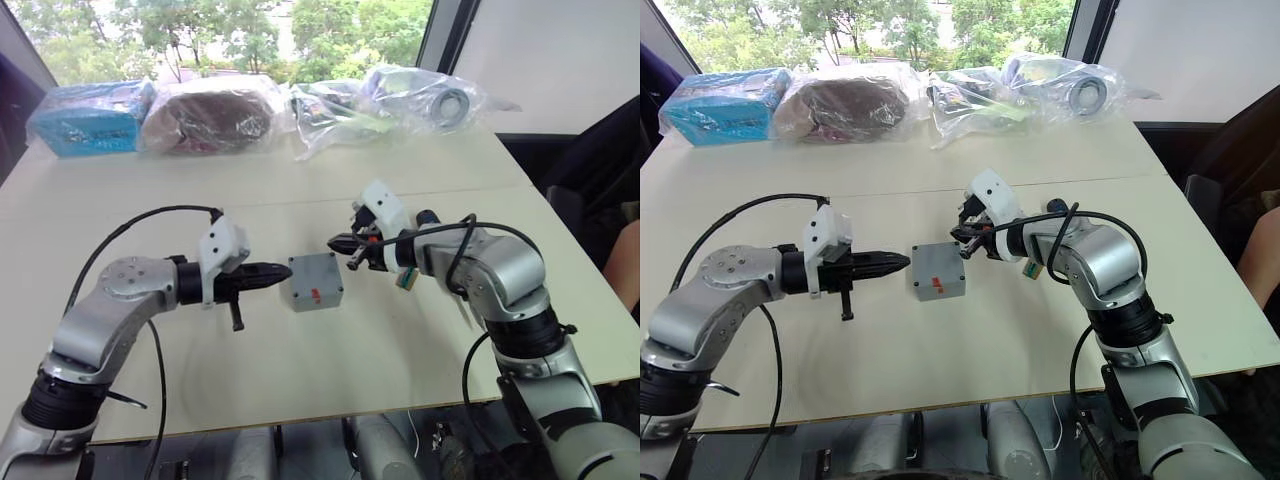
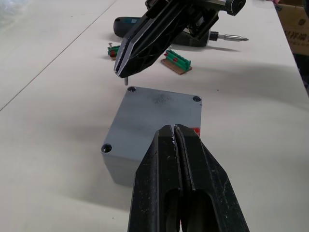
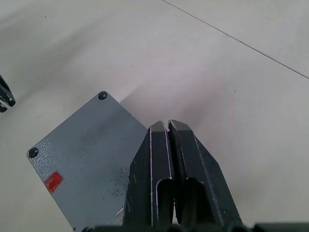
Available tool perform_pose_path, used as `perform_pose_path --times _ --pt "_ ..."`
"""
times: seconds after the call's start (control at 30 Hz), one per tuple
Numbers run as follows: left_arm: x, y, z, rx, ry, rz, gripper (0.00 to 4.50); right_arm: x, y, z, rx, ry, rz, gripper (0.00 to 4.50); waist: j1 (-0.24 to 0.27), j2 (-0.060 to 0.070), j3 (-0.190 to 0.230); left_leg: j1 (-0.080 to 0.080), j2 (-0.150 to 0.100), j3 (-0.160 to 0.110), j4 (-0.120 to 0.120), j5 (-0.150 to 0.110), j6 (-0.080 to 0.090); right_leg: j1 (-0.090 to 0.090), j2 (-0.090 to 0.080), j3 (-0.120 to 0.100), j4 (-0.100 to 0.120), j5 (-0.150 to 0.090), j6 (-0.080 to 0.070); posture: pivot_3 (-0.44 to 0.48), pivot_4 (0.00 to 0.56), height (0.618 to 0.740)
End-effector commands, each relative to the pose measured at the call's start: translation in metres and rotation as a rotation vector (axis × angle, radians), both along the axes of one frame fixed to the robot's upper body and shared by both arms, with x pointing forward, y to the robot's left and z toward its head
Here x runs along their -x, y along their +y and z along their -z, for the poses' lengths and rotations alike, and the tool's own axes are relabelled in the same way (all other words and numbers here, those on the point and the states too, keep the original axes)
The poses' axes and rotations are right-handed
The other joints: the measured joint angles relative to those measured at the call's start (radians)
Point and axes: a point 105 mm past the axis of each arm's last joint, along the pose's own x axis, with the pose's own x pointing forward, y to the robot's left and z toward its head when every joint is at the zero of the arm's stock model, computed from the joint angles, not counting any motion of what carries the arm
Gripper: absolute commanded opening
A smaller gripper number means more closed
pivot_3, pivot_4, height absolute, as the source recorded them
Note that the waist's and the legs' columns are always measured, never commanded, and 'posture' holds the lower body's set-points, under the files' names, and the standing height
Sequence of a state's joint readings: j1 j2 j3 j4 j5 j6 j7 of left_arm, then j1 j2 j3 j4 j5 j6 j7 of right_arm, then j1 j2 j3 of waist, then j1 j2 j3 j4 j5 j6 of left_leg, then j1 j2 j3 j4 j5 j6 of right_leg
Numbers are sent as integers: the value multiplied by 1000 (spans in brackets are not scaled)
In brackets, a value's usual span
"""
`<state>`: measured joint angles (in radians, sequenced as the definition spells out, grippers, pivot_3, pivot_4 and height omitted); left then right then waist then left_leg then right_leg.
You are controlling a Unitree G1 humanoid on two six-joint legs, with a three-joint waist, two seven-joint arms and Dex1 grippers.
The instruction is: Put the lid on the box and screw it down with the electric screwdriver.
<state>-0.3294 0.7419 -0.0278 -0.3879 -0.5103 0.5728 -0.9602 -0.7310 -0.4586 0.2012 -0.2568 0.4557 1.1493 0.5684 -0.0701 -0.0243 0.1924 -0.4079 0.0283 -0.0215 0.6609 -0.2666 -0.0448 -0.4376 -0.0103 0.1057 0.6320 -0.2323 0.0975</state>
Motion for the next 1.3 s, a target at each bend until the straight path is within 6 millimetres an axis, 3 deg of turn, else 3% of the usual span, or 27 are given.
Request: perform_pose_path --times 0.03,0.63,1.0,1.1,1.3 --pt "0 -3 -11 5 -50 19 0 4 0 -8 -9 -41 -15 23 0 0 0 0 0 0 0 0 0 0 0 0 0 0 0 0 150 740" --pt "0 -1 -11 2 -54 -6 0 -6 -2 5 14 -30 -4 23 0 0 0 0 0 0 0 0 0 0 0 0 0 0 0 0 150 740" --pt "1 0 -12 0 -56 -14 0 -2 3 18 37 -7 -44 23 0 0 0 0 0 0 0 0 0 0 0 0 1 1 0 0 150 740" --pt "1 1 -11 -2 -56 -18 0 1 4 19 40 -4 -62 706 0 0 0 0 0 0 0 0 0 0 0 0 1 1 0 0 150 740" --pt "1 1 -12 -1 -58 -19 0 2 -1 12 38 -26 -62 3354 0 0 0 0 0 0 1 0 0 0 0 0 2 1 0 0 150 740"
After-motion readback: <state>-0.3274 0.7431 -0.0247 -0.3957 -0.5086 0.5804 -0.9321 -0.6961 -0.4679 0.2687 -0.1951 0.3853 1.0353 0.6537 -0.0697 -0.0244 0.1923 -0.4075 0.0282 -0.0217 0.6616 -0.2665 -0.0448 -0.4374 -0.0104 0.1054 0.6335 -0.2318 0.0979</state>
